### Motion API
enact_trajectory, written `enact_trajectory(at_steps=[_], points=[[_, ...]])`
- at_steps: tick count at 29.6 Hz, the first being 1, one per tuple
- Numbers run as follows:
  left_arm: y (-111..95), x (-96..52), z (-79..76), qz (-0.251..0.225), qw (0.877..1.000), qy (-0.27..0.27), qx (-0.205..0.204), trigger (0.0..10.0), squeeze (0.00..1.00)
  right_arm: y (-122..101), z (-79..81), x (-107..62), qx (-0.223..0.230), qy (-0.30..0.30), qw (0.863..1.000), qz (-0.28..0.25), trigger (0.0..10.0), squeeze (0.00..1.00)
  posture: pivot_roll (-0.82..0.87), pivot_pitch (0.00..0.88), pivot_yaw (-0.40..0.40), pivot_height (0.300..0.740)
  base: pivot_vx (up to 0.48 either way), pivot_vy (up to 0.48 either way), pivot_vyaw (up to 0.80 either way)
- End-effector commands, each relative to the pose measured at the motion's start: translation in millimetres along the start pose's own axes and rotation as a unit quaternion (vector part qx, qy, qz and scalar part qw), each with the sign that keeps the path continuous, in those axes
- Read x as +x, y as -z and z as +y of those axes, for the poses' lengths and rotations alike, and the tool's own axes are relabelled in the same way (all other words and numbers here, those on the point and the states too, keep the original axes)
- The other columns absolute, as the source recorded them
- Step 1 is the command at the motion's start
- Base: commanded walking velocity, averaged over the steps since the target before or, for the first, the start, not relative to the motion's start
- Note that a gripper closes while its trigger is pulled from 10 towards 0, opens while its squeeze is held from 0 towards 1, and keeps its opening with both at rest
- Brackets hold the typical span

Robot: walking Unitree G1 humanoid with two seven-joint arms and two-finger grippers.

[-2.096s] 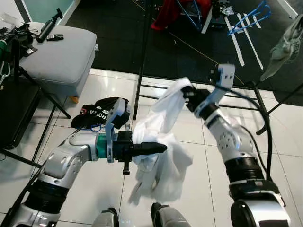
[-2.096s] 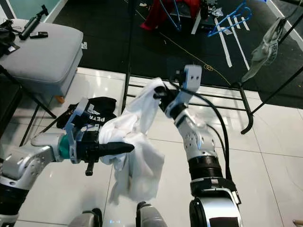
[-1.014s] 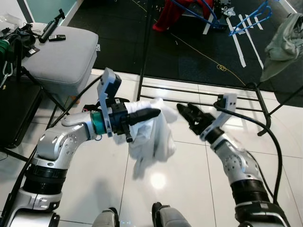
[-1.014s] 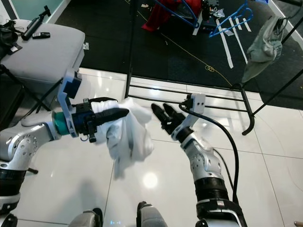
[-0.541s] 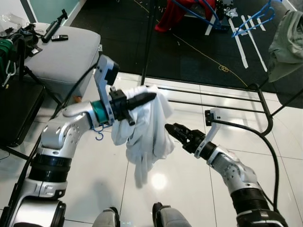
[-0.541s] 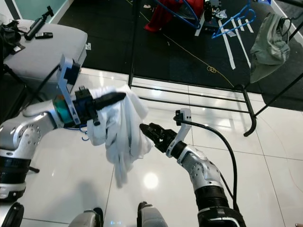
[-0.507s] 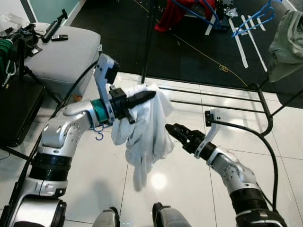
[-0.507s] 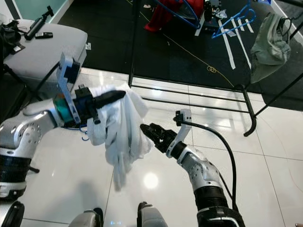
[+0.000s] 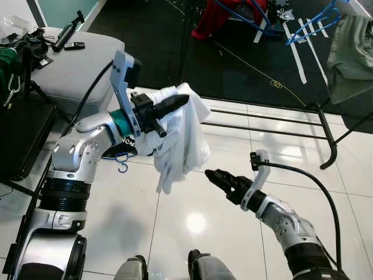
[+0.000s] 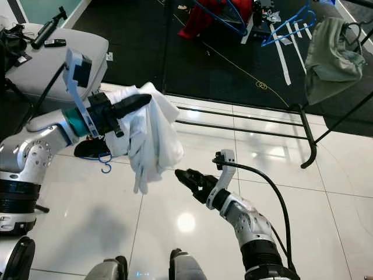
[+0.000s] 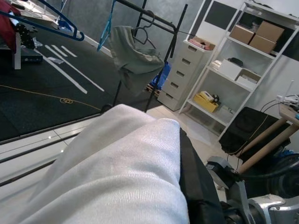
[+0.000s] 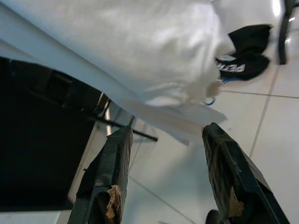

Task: Hang hanger

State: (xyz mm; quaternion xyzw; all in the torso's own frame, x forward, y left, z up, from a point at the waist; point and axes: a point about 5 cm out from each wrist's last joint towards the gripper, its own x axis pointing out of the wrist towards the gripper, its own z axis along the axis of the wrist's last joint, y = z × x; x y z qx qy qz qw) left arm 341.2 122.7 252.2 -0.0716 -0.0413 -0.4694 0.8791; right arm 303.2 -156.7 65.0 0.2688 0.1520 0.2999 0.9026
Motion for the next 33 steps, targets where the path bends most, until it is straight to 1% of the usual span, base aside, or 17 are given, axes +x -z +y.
enact_trajectory(at_steps=[1, 2, 5, 8, 12, 13, 14, 15, 16, 18, 19, 20, 21, 23, 24, 28, 33], points=[[-4, 2.8, -3.0, -0.004, 1.000, 0.016, 0.004, 0.0, 0.00, -2, -10.0, -5.5, 0.005, 0.030, 0.999, -0.026, 10.0, 0.00, -0.03, 0.123, -0.023, 0.740, 0.000, 0.000, 0.00], [-6, 2.6, -4.6, -0.005, 1.000, 0.025, 0.005, 0.0, 0.00, -13, -18.2, -7.0, 0.002, 0.062, 0.995, -0.074, 10.0, 0.00, -0.03, 0.122, -0.021, 0.740, 0.000, 0.000, 0.00], [-6, 2.7, -4.7, -0.005, 1.000, 0.028, 0.006, 0.0, 0.00, -15, -20.5, -7.2, 0.001, 0.069, 0.994, -0.088, 10.0, 0.00, -0.03, 0.122, -0.021, 0.740, 0.000, 0.000, 0.00], [-7, 2.9, -5.7, -0.008, 0.999, 0.035, 0.005, 0.0, 0.00, -22, -21.4, -6.0, 0.001, 0.071, 0.990, -0.124, 10.0, 0.00, -0.03, 0.123, -0.023, 0.740, 0.000, 0.000, 0.00], [-8, 2.9, -7.1, -0.012, 0.999, 0.040, 0.003, 0.0, 0.00, -25, -22.2, -4.5, 0.011, 0.074, 0.987, -0.139, 10.0, 0.00, -0.03, 0.123, -0.023, 0.740, 0.000, 0.000, 0.00], [-8, 3.0, -7.9, -0.013, 0.999, 0.042, 0.002, 0.0, 0.00, -22, -22.6, -2.5, 0.022, 0.074, 0.989, -0.129, 10.0, 0.00, -0.03, 0.123, -0.021, 0.740, 0.000, 0.000, 0.00], [-8, 3.0, -7.9, -0.013, 0.999, 0.042, 0.002, 0.0, 0.00, -22, -22.6, -2.5, 0.022, 0.074, 0.989, -0.129, 10.0, 0.00, -0.03, 0.123, -0.021, 0.740, 0.000, 0.000, 0.00], [-9, 3.3, -9.0, -0.015, 0.999, 0.045, 0.001, 0.0, 0.00, -16, -20.9, 0.5, 0.037, 0.062, 0.992, -0.108, 10.0, 0.00, -0.03, 0.123, -0.021, 0.740, 0.000, 0.000, 0.00], [-9, 3.3, -9.0, -0.015, 0.999, 0.045, 0.001, 0.0, 0.00, -16, -20.9, 0.5, 0.037, 0.062, 0.992, -0.108, 10.0, 0.00, -0.03, 0.123, -0.021, 0.740, 0.000, 0.000, 0.00], [-10, 4.9, -10.3, -0.018, 0.999, 0.049, -0.001, 0.0, 0.00, -3, -13.5, 5.8, 0.066, 0.022, 0.995, -0.070, 10.0, 0.00, -0.02, 0.122, -0.021, 0.740, 0.000, 0.000, 0.00], [-11, 5.5, -10.7, -0.019, 0.999, 0.050, -0.001, 0.0, 0.00, 0, -10.2, 7.7, 0.073, 0.006, 0.995, -0.062, 10.0, 0.00, -0.02, 0.122, -0.021, 0.740, 0.000, 0.000, 0.00], [-11, 5.5, -10.7, -0.019, 0.999, 0.050, -0.001, 0.0, 0.00, 0, -10.2, 7.7, 0.073, 0.006, 0.995, -0.062, 10.0, 0.00, -0.02, 0.122, -0.021, 0.740, 0.000, 0.000, 0.00], [-12, 5.9, -11.3, -0.021, 0.998, 0.052, -0.001, 0.0, 0.00, 1, -6.2, 10.4, 0.086, -0.012, 0.994, -0.067, 10.0, 0.82, -0.02, 0.120, -0.024, 0.740, 0.000, 0.000, 0.00], [-12, 6.0, -11.5, -0.022, 0.998, 0.052, -0.001, 0.0, 0.00, 1, -4.7, 11.5, 0.093, -0.018, 0.993, -0.074, 10.0, 0.82, -0.02, 0.120, -0.024, 0.740, 0.000, 0.000, 0.00], [-12, 5.9, -11.6, -0.022, 0.998, 0.053, -0.002, 0.0, 0.00, -1, -3.7, 13.1, 0.103, -0.026, 0.991, -0.086, 10.0, 1.00, -0.02, 0.120, -0.023, 0.740, 0.000, 0.000, 0.00], [-12, 5.8, -12.3, -0.023, 0.998, 0.056, -0.003, 0.0, 0.00, -4, -2.9, 15.2, 0.112, -0.037, 0.987, -0.108, 10.0, 1.00, -0.02, 0.119, -0.024, 0.740, 0.000, 0.000, 0.00], [-13, 6.2, -13.6, -0.024, 0.998, 0.060, -0.004, 0.0, 0.00, -6, -6.0, 14.0, 0.110, -0.028, 0.986, -0.121, 10.0, 1.00, -0.02, 0.118, -0.024, 0.740, 0.000, 0.000, 0.00]])
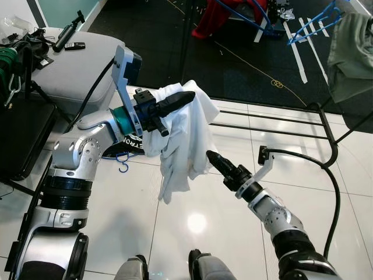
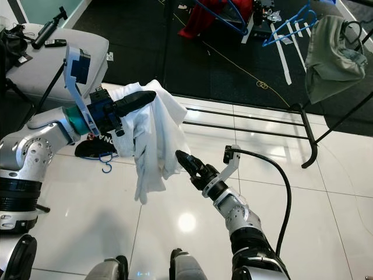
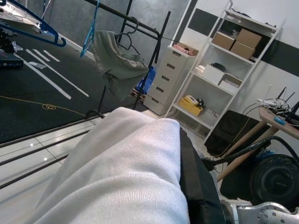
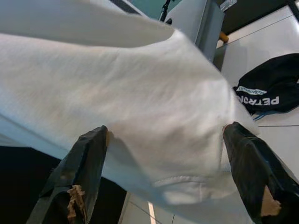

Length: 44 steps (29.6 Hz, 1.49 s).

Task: Hang hanger

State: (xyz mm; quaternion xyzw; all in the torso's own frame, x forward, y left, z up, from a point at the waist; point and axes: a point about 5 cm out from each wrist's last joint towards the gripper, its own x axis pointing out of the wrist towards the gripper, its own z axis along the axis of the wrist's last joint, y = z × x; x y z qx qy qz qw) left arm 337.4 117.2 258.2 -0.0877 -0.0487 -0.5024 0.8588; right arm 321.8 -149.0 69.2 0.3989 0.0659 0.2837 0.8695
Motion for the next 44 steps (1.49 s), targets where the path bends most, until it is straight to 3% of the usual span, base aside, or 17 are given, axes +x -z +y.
enact_trajectory(at_steps=[1, 3, 4, 5, 15, 18, 22, 26, 27, 28, 29, 44], points=[[-8, 3.8, -7.3, -0.011, 1.000, 0.023, 0.009, 0.0, 0.00, -1, -6.6, -6.2, 0.004, 0.017, 1.000, -0.011, 10.0, 1.00, -0.01, 0.115, -0.026, 0.740, 0.000, 0.000, 0.00], [-8, 3.8, -7.7, -0.012, 1.000, 0.025, 0.009, 0.0, 0.00, -3, -8.8, -6.8, 0.001, 0.028, 1.000, -0.011, 10.0, 1.00, -0.01, 0.111, -0.028, 0.740, 0.000, 0.000, 0.00], [-8, 3.8, -8.0, -0.012, 1.000, 0.027, 0.009, 0.0, 0.00, -3, -10.7, -7.5, -0.004, 0.037, 0.999, -0.008, 10.0, 0.66, -0.01, 0.111, -0.028, 0.740, 0.000, 0.000, 0.00], [-9, 3.7, -8.3, -0.013, 0.999, 0.028, 0.008, 0.0, 0.00, -2, -12.4, -8.3, -0.006, 0.044, 0.999, -0.002, 10.0, 0.00, -0.01, 0.109, -0.030, 0.740, 0.000, 0.000, 0.00], [-13, 3.7, -11.2, -0.020, 0.999, 0.037, 0.007, 0.0, 0.00, 6, -21.4, -12.9, -0.012, 0.087, 0.996, 0.020, 10.0, 0.00, 0.00, 0.103, -0.032, 0.740, 0.000, 0.000, 0.00], [-14, 4.6, -13.2, -0.025, 0.999, 0.044, 0.004, 0.0, 0.00, 16, -13.4, -5.9, 0.022, 0.046, 0.998, 0.044, 10.0, 0.00, 0.00, 0.097, -0.030, 0.740, 0.000, 0.000, 0.00], [-15, 5.1, -14.0, -0.027, 0.999, 0.046, 0.003, 0.0, 0.00, 17, -5.4, -0.2, 0.037, 0.004, 0.999, 0.035, 10.0, 0.00, 0.00, 0.100, -0.031, 0.740, 0.000, 0.000, 0.00], [-15, 5.1, -14.1, -0.027, 0.999, 0.047, 0.003, 0.0, 0.00, 16, -4.5, 0.8, 0.039, 0.000, 0.999, 0.031, 10.0, 0.00, 0.00, 0.100, -0.031, 0.740, 0.000, 0.000, 0.00], [-15, 5.0, -13.8, -0.026, 0.999, 0.046, 0.002, 0.0, 0.00, 13, -2.5, 3.0, 0.045, -0.008, 0.999, 0.017, 3.4, 0.00, 0.00, 0.102, -0.030, 0.740, 0.000, 0.000, 0.00], [-15, 5.0, -13.8, -0.026, 0.999, 0.046, 0.002, 0.0, 0.00, 13, -2.5, 3.0, 0.045, -0.008, 0.999, 0.017, 3.4, 0.00, 0.00, 0.102, -0.030, 0.740, 0.000, 0.000, 0.00], [-13, 4.2, -12.9, -0.024, 0.999, 0.044, 0.000, 0.0, 0.00, 7, 1.0, 6.1, 0.055, -0.027, 0.998, -0.004, 0.0, 0.00, 0.00, 0.109, -0.027, 0.740, 0.000, 0.000, 0.00], [-10, 2.2, -10.1, -0.017, 0.999, 0.035, 0.001, 0.0, 0.00, -3, 2.9, 4.3, 0.062, -0.047, 0.996, -0.035, 0.0, 0.00, -0.01, 0.114, -0.025, 0.740, 0.000, 0.000, 0.00]])
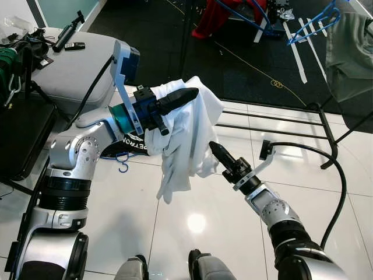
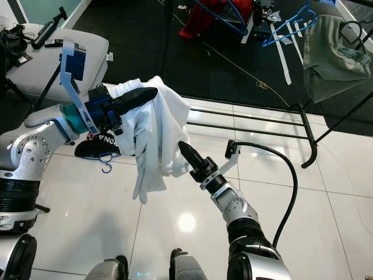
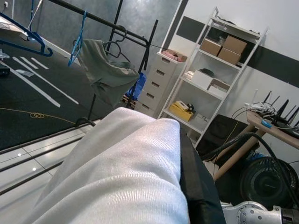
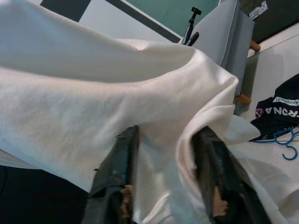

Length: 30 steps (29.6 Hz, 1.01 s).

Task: Hang hanger

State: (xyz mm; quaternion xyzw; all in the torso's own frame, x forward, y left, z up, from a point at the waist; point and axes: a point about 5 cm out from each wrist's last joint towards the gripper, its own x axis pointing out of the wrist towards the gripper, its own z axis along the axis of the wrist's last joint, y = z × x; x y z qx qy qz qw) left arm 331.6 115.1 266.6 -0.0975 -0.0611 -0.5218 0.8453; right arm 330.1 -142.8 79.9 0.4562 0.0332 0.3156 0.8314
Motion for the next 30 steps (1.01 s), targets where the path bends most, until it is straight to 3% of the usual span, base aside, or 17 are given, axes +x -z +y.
enact_trajectory(at_steps=[1, 9, 12, 13, 14, 16, 17, 21, 30], points=[[-3, 1.9, -3.2, -0.003, 1.000, 0.012, 0.005, 0.0, 0.00, 3, -4.2, -8.3, 0.008, 0.008, 1.000, -0.007, 0.0, 0.00, -0.01, 0.114, -0.025, 0.740, 0.000, 0.000, 0.00], [-2, -0.1, -0.2, -0.001, 1.000, 0.002, 0.008, 0.0, 0.00, -5, -0.1, -9.6, 0.021, -0.014, 0.999, -0.028, 0.0, 0.00, -0.01, 0.113, -0.024, 0.740, 0.000, 0.000, 0.00], [-4, 1.1, -1.3, -0.008, 1.000, 0.004, 0.005, 0.0, 0.00, -7, -12.3, -17.9, -0.034, 0.058, 0.997, -0.027, 0.0, 0.00, -0.01, 0.112, -0.024, 0.740, 0.000, 0.000, 0.00], [-4, 1.1, -1.3, -0.008, 1.000, 0.004, 0.005, 0.0, 0.00, -7, -12.3, -17.9, -0.034, 0.058, 0.997, -0.027, 0.0, 0.00, -0.01, 0.112, -0.024, 0.740, 0.000, 0.000, 0.00], [-7, 2.7, -3.6, -0.014, 1.000, 0.011, 0.004, 0.0, 0.00, -10, -21.3, -24.7, -0.071, 0.111, 0.991, -0.029, 3.5, 0.00, -0.01, 0.112, -0.024, 0.740, 0.000, 0.000, 0.00], [-9, 3.5, -4.6, -0.017, 1.000, 0.014, 0.004, 0.0, 0.00, -11, -24.0, -27.3, -0.079, 0.127, 0.988, -0.033, 3.5, 0.00, -0.01, 0.112, -0.024, 0.740, 0.000, 0.000, 0.00], [-11, 4.1, -6.2, -0.019, 1.000, 0.019, 0.005, 0.0, 0.00, -15, -25.7, -29.6, -0.079, 0.136, 0.986, -0.046, 0.2, 0.00, -0.01, 0.111, -0.025, 0.740, 0.000, 0.000, 0.00], [-13, 4.8, -7.9, -0.021, 0.999, 0.024, 0.008, 0.0, 0.00, -19, -26.9, -32.0, -0.075, 0.141, 0.985, -0.062, 0.0, 0.00, -0.01, 0.110, -0.024, 0.740, 0.000, 0.000, 0.00], [-10, 2.3, -4.3, -0.012, 1.000, 0.012, 0.013, 0.0, 0.00, -28, -10.9, -23.5, -0.047, 0.056, 0.994, -0.085, 0.0, 0.00, -0.02, 0.109, -0.024, 0.740, 0.000, 0.000, 0.00]])
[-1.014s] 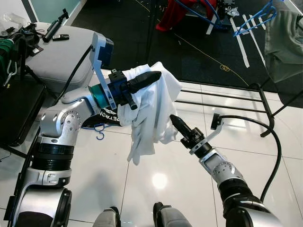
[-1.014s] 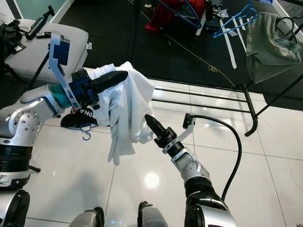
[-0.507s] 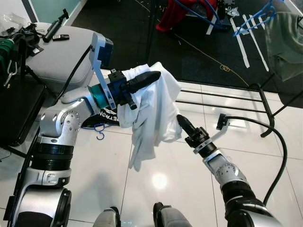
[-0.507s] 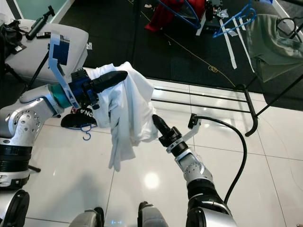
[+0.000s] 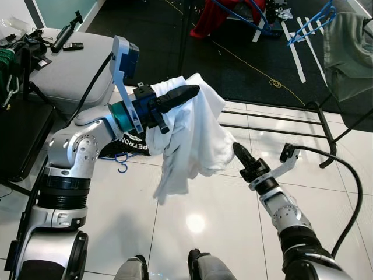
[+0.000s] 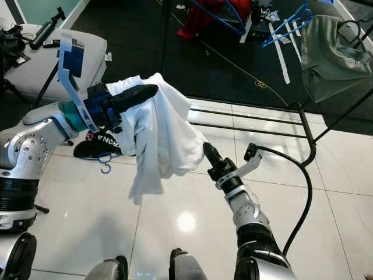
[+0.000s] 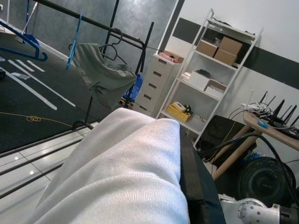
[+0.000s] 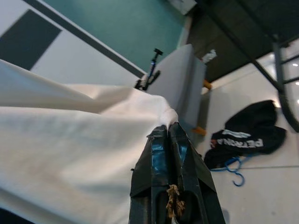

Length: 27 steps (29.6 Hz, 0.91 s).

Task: Hang hanger

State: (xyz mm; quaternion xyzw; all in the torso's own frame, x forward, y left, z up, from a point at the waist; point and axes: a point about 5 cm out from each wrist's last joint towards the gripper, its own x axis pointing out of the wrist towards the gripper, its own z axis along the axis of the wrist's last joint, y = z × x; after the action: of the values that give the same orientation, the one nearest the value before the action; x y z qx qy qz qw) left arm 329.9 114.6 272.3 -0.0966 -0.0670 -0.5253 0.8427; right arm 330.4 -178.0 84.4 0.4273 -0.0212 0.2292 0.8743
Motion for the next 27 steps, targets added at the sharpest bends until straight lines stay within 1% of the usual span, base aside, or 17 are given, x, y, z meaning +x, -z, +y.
enact_trajectory(at_steps=[1, 2, 4, 6, 7, 9, 10, 11, 12, 13, 14, 15, 16, 18, 20, 24, 27], points=[[-3, 1.5, -1.4, -0.005, 1.000, 0.004, 0.011, 0.0, 0.00, -1, -0.1, -4.3, 0.014, -0.011, 1.000, -0.010, 0.0, 0.00, -0.02, 0.109, -0.024, 0.740, 0.000, 0.000, 0.00], [-3, 1.5, -1.4, -0.005, 1.000, 0.004, 0.011, 0.0, 0.00, -1, -0.1, -4.3, 0.014, -0.011, 1.000, -0.010, 0.0, 0.00, -0.02, 0.109, -0.024, 0.740, 0.000, 0.000, 0.00], [4, 0.4, 1.9, 0.007, 1.000, -0.009, 0.015, 0.0, 0.00, -4, 9.8, 0.1, 0.026, -0.050, 0.998, -0.015, 0.0, 0.00, -0.01, 0.111, -0.023, 0.740, 0.000, 0.000, 0.00], [15, -2.2, 7.9, 0.026, 0.999, -0.035, 0.016, 0.0, 0.00, -11, 30.2, 8.6, 0.037, -0.112, 0.993, -0.019, 0.0, 0.00, -0.02, 0.112, -0.019, 0.740, 0.000, 0.000, 0.00], [24, -3.5, 12.8, 0.050, 0.997, -0.060, 0.027, 0.6, 0.00, -17, 44.0, 14.4, 0.039, -0.146, 0.988, -0.024, 0.0, 0.00, -0.02, 0.112, -0.019, 0.740, 0.000, 0.000, 0.00], [24, -3.5, 12.8, 0.050, 0.997, -0.060, 0.027, 0.6, 0.00, -17, 44.0, 14.4, 0.039, -0.146, 0.988, -0.024, 0.0, 0.00, -0.02, 0.112, -0.019, 0.740, 0.000, 0.000, 0.00], [34, -5.2, 17.0, 0.076, 0.993, -0.082, 0.040, 4.4, 0.00, -23, 56.9, 19.5, 0.039, -0.176, 0.983, -0.030, 0.0, 0.00, -0.02, 0.114, -0.015, 0.740, 0.000, 0.000, 0.00], [34, -5.2, 17.0, 0.076, 0.993, -0.082, 0.040, 4.4, 0.00, -23, 56.9, 19.5, 0.039, -0.176, 0.983, -0.030, 0.0, 0.00, -0.02, 0.114, -0.015, 0.740, 0.000, 0.000, 0.00], [46, -8.1, 22.0, 0.114, 0.986, -0.108, 0.062, 10.0, 0.00, -30, 69.4, 24.8, 0.039, -0.202, 0.978, -0.039, 0.0, 0.00, -0.02, 0.113, -0.015, 0.740, 0.000, 0.000, 0.00], [46, -8.1, 22.0, 0.114, 0.986, -0.108, 0.062, 10.0, 0.00, -30, 69.4, 24.8, 0.039, -0.202, 0.978, -0.039, 0.0, 0.00, -0.02, 0.113, -0.015, 0.740, 0.000, 0.000, 0.00], [58, -12.4, 28.6, 0.146, 0.976, -0.142, 0.076, 10.0, 0.00, -37, 80.6, 29.7, 0.038, -0.223, 0.973, -0.049, 0.0, 0.00, -0.03, 0.114, -0.014, 0.740, 0.000, 0.000, 0.00], [58, -12.4, 28.6, 0.146, 0.976, -0.142, 0.076, 10.0, 0.00, -37, 80.6, 29.7, 0.038, -0.223, 0.973, -0.049, 0.0, 0.00, -0.03, 0.114, -0.014, 0.740, 0.000, 0.000, 0.00], [73, -22.1, 39.1, 0.182, 0.959, -0.198, 0.093, 10.0, 0.00, -48, 97.3, 36.0, 0.037, -0.253, 0.965, -0.066, 0.0, 0.00, -0.03, 0.116, -0.017, 0.740, 0.000, 0.000, 0.00], [73, -22.1, 39.1, 0.182, 0.959, -0.198, 0.093, 10.0, 0.00, -48, 97.3, 36.0, 0.037, -0.253, 0.965, -0.066, 0.0, 0.00, -0.03, 0.116, -0.017, 0.740, 0.000, 0.000, 0.00], [77, -28.3, 44.0, 0.185, 0.952, -0.227, 0.095, 10.0, 0.00, -54, 106.8, 38.3, 0.041, -0.272, 0.959, -0.073, 0.0, 0.00, -0.02, 0.117, -0.017, 0.740, 0.000, 0.000, 0.00], [79, -36.3, 48.2, 0.181, 0.945, -0.255, 0.096, 10.0, 0.00, -60, 121.0, 36.8, 0.060, -0.303, 0.948, -0.081, 0.0, 0.00, -0.02, 0.118, -0.017, 0.740, 0.000, 0.000, 0.00], [80, -37.9, 48.7, 0.184, 0.943, -0.257, 0.099, 10.0, 0.00, -61, 124.0, 35.4, 0.068, -0.310, 0.945, -0.081, 0.0, 0.00, -0.02, 0.119, -0.017, 0.740, 0.000, 0.000, 0.00]])
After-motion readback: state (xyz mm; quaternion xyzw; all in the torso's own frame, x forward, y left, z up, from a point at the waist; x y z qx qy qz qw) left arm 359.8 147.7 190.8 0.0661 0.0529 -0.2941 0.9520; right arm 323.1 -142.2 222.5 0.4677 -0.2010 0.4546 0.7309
